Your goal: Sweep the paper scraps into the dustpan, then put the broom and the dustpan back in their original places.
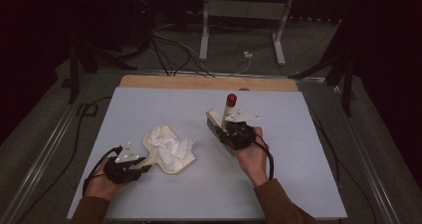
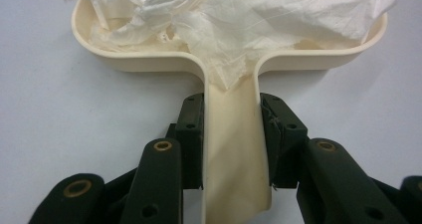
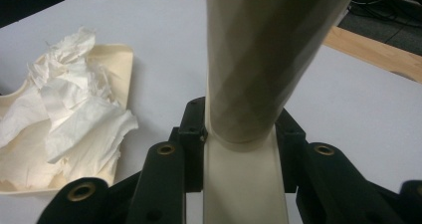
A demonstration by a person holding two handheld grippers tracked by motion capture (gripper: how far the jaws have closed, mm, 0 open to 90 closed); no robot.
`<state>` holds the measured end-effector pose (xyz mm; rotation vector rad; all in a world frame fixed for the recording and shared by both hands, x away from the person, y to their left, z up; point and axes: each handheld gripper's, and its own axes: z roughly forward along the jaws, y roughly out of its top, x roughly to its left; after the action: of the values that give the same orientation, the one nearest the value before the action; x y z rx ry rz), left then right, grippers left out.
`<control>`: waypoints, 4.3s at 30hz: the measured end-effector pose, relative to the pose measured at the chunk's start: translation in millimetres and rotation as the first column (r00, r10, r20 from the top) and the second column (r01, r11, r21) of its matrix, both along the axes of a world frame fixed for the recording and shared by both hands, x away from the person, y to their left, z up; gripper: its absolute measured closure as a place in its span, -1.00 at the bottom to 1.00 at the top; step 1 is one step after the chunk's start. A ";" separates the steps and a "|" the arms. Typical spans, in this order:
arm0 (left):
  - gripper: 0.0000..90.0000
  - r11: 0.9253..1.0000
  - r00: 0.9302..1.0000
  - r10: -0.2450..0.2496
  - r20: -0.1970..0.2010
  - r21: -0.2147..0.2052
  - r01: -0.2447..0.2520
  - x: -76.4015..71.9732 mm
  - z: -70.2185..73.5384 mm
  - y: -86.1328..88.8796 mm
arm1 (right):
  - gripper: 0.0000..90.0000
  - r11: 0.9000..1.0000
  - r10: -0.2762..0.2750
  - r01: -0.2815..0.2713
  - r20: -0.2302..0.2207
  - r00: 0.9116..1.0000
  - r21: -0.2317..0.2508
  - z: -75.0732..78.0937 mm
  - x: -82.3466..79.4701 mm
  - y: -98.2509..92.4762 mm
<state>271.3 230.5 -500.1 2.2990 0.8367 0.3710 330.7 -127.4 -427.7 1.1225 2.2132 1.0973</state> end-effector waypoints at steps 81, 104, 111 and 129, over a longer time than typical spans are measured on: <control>0.49 0.937 0.935 0.348 0.065 -0.016 -0.348 -14.1 0.4 11.5 | 0.48 0.978 0.206 -0.209 -0.086 0.975 -0.027 -2.6 2.3 -126.3; 0.49 0.930 0.928 0.368 0.065 -0.016 -0.368 -14.3 0.4 7.9 | 0.48 0.957 0.282 -0.288 -0.136 0.950 -0.023 -8.0 -8.9 -174.0; 0.49 0.926 0.924 0.377 0.060 -0.012 -0.377 -13.4 -0.3 7.3 | 0.48 0.952 0.297 -0.306 -0.158 0.942 -0.033 -12.3 -13.0 -181.4; 0.48 0.915 0.913 0.404 0.064 -0.014 -0.404 -13.6 -1.5 8.0 | 0.48 0.948 0.305 -0.316 -0.191 0.933 -0.031 -20.5 -13.5 -201.3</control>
<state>257.7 238.6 -501.6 2.0891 1.2812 0.6227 317.2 -328.8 -448.2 0.8984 2.6209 1.0745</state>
